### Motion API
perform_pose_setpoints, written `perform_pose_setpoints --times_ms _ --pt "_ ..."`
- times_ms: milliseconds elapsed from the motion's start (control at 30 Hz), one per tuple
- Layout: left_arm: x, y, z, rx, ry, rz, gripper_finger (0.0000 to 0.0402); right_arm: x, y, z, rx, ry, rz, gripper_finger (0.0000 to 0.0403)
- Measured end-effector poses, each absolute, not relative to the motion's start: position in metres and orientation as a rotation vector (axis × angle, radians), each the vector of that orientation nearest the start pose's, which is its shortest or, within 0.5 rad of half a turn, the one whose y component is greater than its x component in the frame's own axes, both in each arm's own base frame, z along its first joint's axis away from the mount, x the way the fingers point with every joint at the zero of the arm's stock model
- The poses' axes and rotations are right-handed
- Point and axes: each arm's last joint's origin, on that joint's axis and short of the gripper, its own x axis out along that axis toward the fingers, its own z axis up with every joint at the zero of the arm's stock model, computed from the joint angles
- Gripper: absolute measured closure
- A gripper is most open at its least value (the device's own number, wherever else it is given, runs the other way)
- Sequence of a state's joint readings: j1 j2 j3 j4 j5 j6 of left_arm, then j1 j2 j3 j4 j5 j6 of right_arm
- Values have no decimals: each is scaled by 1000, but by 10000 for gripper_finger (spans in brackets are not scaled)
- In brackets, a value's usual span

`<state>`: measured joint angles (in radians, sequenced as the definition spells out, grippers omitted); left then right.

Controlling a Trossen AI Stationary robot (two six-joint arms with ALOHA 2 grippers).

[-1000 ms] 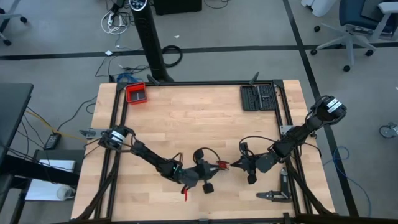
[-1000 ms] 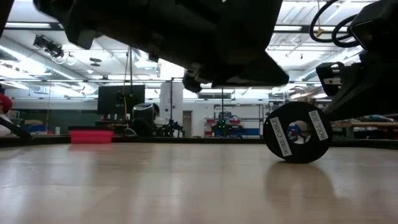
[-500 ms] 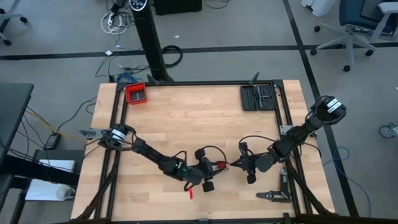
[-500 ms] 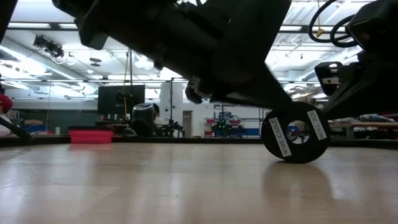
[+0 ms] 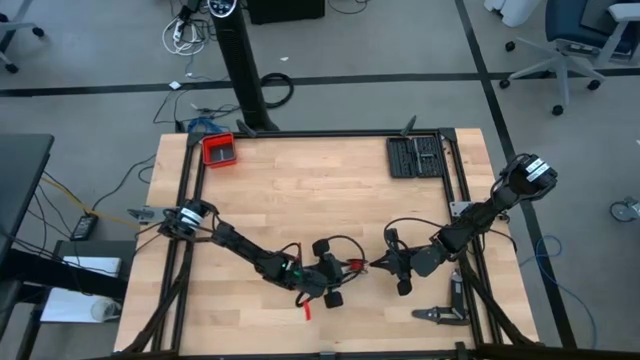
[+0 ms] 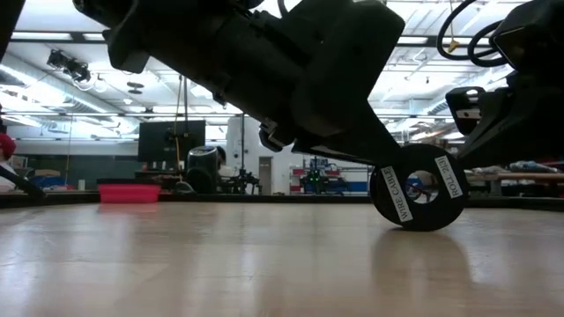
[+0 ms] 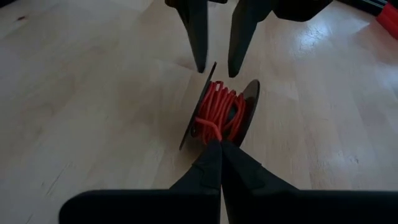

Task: Coil cords
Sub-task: Coil the red wire onto the spool

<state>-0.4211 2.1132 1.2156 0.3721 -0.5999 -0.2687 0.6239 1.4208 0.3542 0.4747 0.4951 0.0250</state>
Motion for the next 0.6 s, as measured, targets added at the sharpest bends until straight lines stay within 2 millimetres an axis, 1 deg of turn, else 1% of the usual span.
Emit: perform_pose_setpoints --times_ms 100,200,233,367,600 --pt "405 -161 129 -7 430 239 319 194 123 127 -290 503 118 403" --pt "406 -157 129 -43 435 237 376 194 122 127 -290 502 118 403" --pt "407 -156 129 -66 436 234 388 194 122 127 -290 502 117 403" --pt "409 -151 128 -117 435 247 398 194 122 127 -289 501 114 403" --pt "409 -150 128 -118 434 252 400 194 123 127 -289 502 118 403"
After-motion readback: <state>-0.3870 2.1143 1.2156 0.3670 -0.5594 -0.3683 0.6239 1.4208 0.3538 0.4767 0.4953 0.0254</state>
